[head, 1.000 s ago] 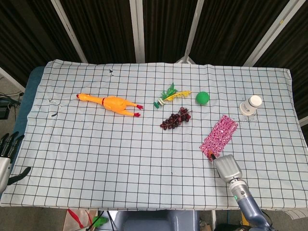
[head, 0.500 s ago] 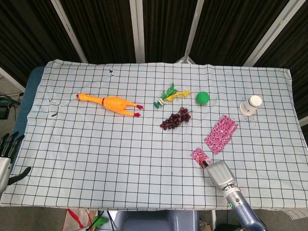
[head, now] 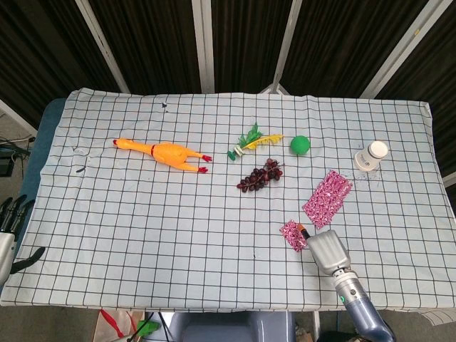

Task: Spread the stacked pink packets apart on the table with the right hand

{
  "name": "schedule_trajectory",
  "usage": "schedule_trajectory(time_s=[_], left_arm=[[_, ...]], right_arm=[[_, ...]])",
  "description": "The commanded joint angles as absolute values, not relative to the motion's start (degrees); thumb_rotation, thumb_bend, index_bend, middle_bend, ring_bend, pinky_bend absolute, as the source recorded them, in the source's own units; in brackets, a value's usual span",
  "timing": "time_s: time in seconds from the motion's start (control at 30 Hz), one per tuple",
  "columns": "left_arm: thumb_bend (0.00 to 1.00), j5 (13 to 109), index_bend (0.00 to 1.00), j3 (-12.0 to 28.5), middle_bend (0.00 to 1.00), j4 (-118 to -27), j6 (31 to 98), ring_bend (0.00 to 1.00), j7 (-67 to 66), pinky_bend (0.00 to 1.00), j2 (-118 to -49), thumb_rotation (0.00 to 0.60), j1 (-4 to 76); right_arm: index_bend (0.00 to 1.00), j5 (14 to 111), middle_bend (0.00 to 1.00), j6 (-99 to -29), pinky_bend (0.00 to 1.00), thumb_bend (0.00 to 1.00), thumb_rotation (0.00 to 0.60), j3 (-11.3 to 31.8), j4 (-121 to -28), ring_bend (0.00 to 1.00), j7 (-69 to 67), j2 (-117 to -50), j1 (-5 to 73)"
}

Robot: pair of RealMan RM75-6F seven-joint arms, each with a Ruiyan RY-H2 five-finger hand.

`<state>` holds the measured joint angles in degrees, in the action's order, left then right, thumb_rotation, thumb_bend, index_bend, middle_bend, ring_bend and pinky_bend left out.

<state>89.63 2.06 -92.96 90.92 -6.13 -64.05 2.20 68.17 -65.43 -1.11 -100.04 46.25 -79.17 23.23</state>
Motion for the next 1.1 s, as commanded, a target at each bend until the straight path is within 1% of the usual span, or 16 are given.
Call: schedule_trajectory(time_s=[0.03,0.33,0.63,1.1], left_arm=[[0.27,89.62,0.11,2.0,0.04,-93.06,90.78,0.03,-6.38,0.17,-64.1,0.6,2.23],[0.27,90.36,0.11,1.79,0.04,-93.46,91.71,0.03,-7.64,0.17,-64.37,0.6,1.85],[0.27,90.34,0.11,1.73,0.04,-93.67,91.5,0.03,-8.85,0.17,-64.67,0.6,1.87],[0.27,90.18,0.11,1.78,0.03,-93.66,91.19,0.03,-9.1,0.17,-64.79,0.6,1.99]], right_arm=[[0.18,67.35,0.82,-66.04,0.62,0.73,0.6,-0.02,-100.36,0.83,45.79,-77.83,23.4],[0.18,62.67,0.82,-62.87,0.62,0.73,0.6,0.7,-96.31,0.83,44.05,-75.95,24.62],[0.18,60.22,0.82,-59.87,0.62,0.73,0.6,0.23,-91.19,0.83,41.44,-77.43,25.33],[0.18,60.85,0.82,-60.32,0.62,0.74,0.6,-0.07,-90.64,0.83,40.93,-78.47,26.02]])
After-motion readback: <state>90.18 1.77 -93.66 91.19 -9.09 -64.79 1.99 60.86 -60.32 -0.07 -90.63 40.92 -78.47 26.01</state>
